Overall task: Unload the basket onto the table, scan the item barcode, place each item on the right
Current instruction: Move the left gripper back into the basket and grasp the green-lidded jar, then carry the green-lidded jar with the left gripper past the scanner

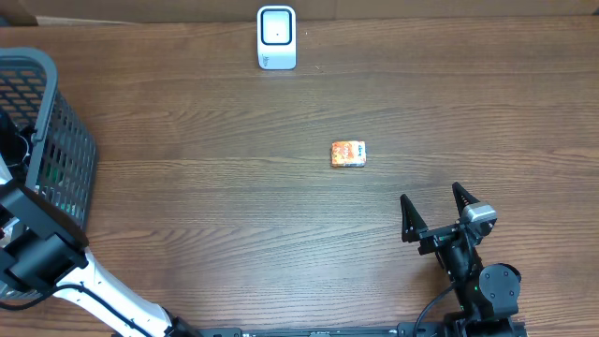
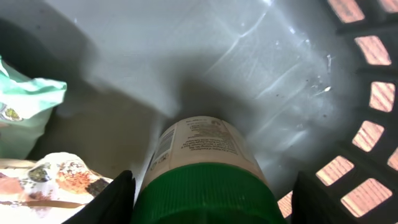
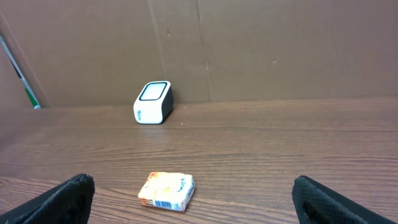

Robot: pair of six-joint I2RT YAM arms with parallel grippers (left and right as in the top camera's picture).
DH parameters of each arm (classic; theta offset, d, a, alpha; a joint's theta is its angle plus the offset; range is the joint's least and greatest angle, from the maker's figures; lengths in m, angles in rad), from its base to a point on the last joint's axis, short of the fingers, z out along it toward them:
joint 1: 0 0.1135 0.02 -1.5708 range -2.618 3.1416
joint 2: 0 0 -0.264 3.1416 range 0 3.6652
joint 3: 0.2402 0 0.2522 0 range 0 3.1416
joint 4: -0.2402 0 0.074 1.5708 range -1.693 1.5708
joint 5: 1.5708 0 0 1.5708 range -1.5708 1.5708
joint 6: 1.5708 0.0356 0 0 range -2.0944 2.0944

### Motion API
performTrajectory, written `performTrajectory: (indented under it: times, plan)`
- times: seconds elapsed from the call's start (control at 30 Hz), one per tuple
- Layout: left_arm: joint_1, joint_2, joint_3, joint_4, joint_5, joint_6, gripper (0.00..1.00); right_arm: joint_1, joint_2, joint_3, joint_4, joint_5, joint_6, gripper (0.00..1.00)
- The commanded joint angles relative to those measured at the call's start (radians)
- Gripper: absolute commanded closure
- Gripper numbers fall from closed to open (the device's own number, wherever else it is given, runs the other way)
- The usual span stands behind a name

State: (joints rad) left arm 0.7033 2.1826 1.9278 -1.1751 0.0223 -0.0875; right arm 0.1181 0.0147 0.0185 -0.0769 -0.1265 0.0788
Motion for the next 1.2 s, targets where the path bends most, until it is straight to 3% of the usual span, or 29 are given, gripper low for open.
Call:
performTrajectory:
  times: [0.0, 0.13, 0.3, 0.53, 0.63, 0.77, 0.97, 1.03, 1.17]
  plan:
    - [-0.003, 0.016, 0.005, -0.015, -0.007, 0.013, 0.64, 0.000, -0.012, -0.010, 0.004, -0.002, 0.002, 0.00]
    - [-0.003, 0.014, 0.011, -0.038, -0.007, 0.013, 0.71, 0.000, -0.012, -0.010, 0.004, -0.002, 0.002, 0.00]
    - [-0.002, 0.014, 0.100, -0.108, -0.007, 0.000, 0.70, 0.000, -0.012, -0.010, 0.004, -0.002, 0.002, 0.00]
    - [-0.002, 0.014, 0.436, -0.288, -0.005, -0.079, 0.69, 0.000, -0.012, -0.010, 0.004, -0.002, 0.002, 0.00]
    - [-0.002, 0.014, 0.665, -0.386, 0.002, -0.141, 0.69, 0.000, -0.012, -0.010, 0.004, -0.002, 0.002, 0.00]
    - [-0.003, 0.013, 0.929, -0.464, 0.125, -0.183, 0.69, 0.000, -0.012, -0.010, 0.004, -0.002, 0.002, 0.00]
    - [-0.027, 0.013, 1.209, -0.484, 0.461, -0.235, 0.69, 0.000, -0.012, -0.010, 0.004, -0.002, 0.002, 0.00]
    - [-0.067, -0.011, 1.214, -0.455, 0.556, -0.234, 0.69, 0.000, -0.012, -0.010, 0.004, -0.002, 0.002, 0.00]
    - [-0.203, -0.024, 1.214, -0.452, 0.573, -0.186, 0.70, 0.000, -0.012, -0.010, 0.004, -0.002, 0.002, 0.00]
